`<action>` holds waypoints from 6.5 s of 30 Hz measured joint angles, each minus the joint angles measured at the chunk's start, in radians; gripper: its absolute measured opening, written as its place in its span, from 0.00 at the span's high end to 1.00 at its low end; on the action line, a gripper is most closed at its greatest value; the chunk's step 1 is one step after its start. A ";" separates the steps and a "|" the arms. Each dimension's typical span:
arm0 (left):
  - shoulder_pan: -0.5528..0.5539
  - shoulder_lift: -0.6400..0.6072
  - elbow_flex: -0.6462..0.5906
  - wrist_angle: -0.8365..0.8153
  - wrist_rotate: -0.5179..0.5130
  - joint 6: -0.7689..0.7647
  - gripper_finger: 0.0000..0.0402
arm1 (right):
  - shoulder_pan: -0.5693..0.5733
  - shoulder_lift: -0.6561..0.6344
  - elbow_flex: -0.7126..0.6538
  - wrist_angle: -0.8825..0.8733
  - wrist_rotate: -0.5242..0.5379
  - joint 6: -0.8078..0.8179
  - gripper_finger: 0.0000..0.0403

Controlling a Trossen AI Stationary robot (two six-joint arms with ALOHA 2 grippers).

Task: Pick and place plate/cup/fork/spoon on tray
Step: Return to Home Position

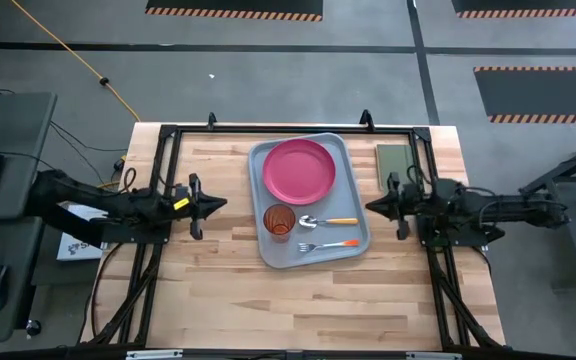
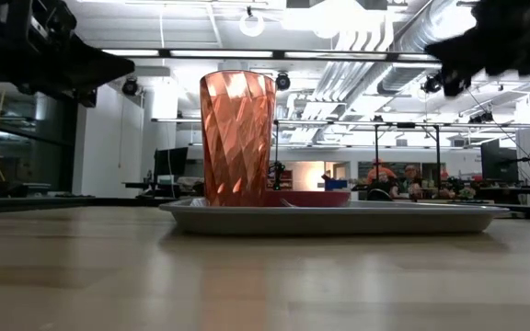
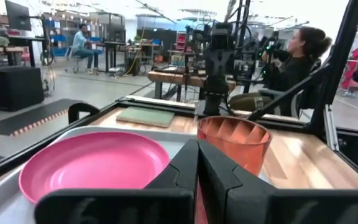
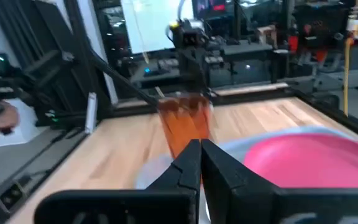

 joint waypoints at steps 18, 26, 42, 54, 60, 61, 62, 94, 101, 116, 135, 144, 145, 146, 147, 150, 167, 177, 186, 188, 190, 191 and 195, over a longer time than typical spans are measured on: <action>-0.055 -0.014 0.000 -0.141 -0.101 -0.010 1.00 | 0.000 -0.195 -0.046 -0.214 0.029 -0.066 1.00; -0.021 -0.041 0.000 -0.159 -0.008 -0.015 1.00 | 0.002 -0.260 -0.072 -0.205 0.034 -0.070 1.00; -0.020 -0.043 0.000 -0.198 -0.050 0.007 1.00 | 0.003 -0.261 -0.126 -0.127 0.018 -0.079 1.00; -0.020 -0.043 0.000 -0.206 -0.050 0.007 1.00 | 0.003 -0.262 -0.127 -0.128 0.026 -0.035 1.00; -0.020 -0.043 0.000 -0.206 -0.050 0.007 1.00 | 0.003 -0.262 -0.127 -0.128 0.026 -0.035 1.00; -0.020 -0.043 0.000 -0.206 -0.050 0.007 1.00 | 0.003 -0.262 -0.127 -0.128 0.026 -0.036 1.00; -0.020 -0.043 0.000 -0.206 -0.050 0.007 1.00 | 0.003 -0.261 -0.127 -0.128 0.026 -0.036 1.00; -0.020 -0.252 0.000 -0.341 -0.045 0.024 1.00 | 0.018 -0.279 -0.128 -0.128 0.026 -0.036 1.00; -0.021 -0.351 0.000 -0.341 -0.051 0.024 1.00 | 0.034 -0.279 -0.128 -0.128 0.026 -0.034 1.00; -0.021 -0.351 0.000 -0.340 -0.050 0.024 1.00 | 0.035 -0.279 -0.128 -0.128 0.026 -0.034 1.00; -0.022 -0.350 0.000 -0.340 -0.049 0.024 1.00 | 0.035 -0.273 -0.128 -0.128 0.026 -0.035 1.00; -0.022 -0.350 0.000 -0.340 -0.050 0.024 1.00 | 0.035 -0.273 -0.128 -0.128 0.026 -0.035 1.00; -0.022 -0.350 0.000 -0.340 -0.050 0.024 1.00 | 0.035 -0.273 -0.128 -0.128 0.026 -0.034 1.00; -0.022 -0.350 0.000 -0.340 -0.050 0.024 1.00 | 0.035 -0.273 -0.128 -0.128 0.026 -0.035 1.00; -0.022 -0.350 0.000 -0.340 -0.050 0.024 1.00 | 0.035 -0.273 -0.128 -0.128 0.026 -0.036 1.00; -0.022 -0.350 0.000 -0.340 -0.050 0.024 1.00 | 0.035 -0.273 -0.128 -0.128 0.026 -0.034 1.00; -0.022 -0.350 0.000 -0.340 -0.050 0.024 1.00 | 0.035 -0.273 -0.128 -0.128 0.026 -0.036 1.00; -0.022 -0.350 0.000 -0.340 -0.050 0.024 1.00 | 0.035 -0.272 -0.128 -0.128 0.026 -0.036 1.00; -0.022 -0.350 0.000 -0.340 -0.050 0.024 1.00 | 0.035 -0.273 -0.128 -0.128 0.026 -0.036 1.00; -0.022 -0.350 0.000 -0.340 -0.050 0.024 1.00 | 0.035 -0.272 -0.128 -0.128 0.026 -0.035 1.00; -0.022 -0.350 0.000 -0.340 -0.050 0.024 1.00 | 0.035 -0.272 -0.128 -0.128 0.026 -0.035 1.00; -0.022 -0.350 0.000 -0.340 -0.050 0.024 1.00 | 0.035 -0.272 -0.128 -0.128 0.026 -0.036 1.00; -0.022 -0.350 0.000 -0.340 -0.050 0.024 1.00 | 0.035 -0.272 -0.128 -0.128 0.026 -0.035 1.00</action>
